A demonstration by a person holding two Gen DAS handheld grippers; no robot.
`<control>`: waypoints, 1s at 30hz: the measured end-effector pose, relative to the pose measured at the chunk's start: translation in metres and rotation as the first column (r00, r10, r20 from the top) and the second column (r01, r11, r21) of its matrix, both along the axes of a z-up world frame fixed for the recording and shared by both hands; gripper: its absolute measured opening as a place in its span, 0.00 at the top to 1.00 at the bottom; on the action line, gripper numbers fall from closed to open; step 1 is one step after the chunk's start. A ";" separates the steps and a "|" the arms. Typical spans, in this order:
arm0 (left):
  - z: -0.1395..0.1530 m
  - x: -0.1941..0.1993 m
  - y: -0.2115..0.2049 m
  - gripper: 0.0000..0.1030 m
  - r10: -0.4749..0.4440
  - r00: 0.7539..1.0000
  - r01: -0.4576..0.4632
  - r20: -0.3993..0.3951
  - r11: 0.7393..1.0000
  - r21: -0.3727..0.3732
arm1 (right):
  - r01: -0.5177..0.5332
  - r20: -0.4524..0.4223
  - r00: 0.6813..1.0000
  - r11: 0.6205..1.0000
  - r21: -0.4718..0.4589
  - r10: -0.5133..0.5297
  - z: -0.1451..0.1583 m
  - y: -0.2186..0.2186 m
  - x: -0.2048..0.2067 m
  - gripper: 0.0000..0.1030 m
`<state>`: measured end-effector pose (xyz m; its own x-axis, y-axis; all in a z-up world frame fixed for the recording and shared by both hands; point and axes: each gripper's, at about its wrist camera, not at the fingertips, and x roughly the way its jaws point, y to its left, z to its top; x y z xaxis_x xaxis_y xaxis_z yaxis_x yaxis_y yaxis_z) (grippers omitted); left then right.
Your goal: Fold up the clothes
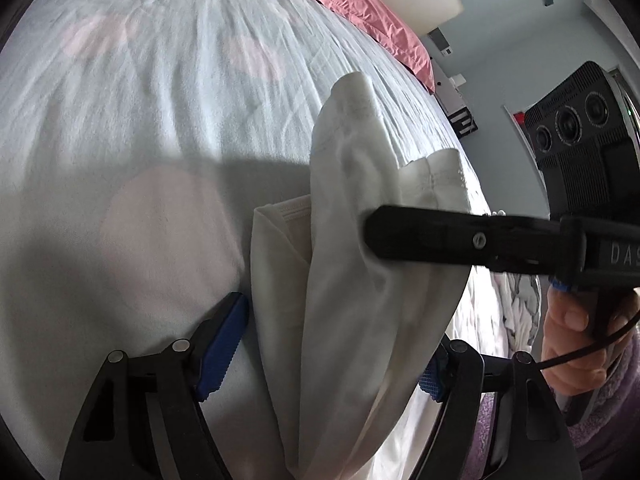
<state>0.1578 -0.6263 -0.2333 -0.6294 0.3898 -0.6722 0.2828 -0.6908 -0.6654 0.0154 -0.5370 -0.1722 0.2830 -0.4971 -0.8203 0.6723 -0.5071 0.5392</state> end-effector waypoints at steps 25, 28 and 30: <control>-0.003 -0.002 -0.007 0.78 0.074 0.996 -0.070 0.048 0.994 -0.078 | 0.056 -0.088 0.994 0.998 -0.030 -0.059 0.013 0.039 -0.021 0.80; -0.002 -0.004 -0.005 0.77 0.072 0.995 -0.067 0.065 0.994 -0.087 | 0.119 -0.149 0.982 0.993 -0.005 -0.118 0.011 0.077 -0.032 0.79; 0.000 -0.006 -0.004 0.75 0.066 0.995 -0.060 0.072 0.995 -0.081 | 0.171 -0.177 0.970 0.985 0.013 -0.166 0.006 0.104 -0.042 0.76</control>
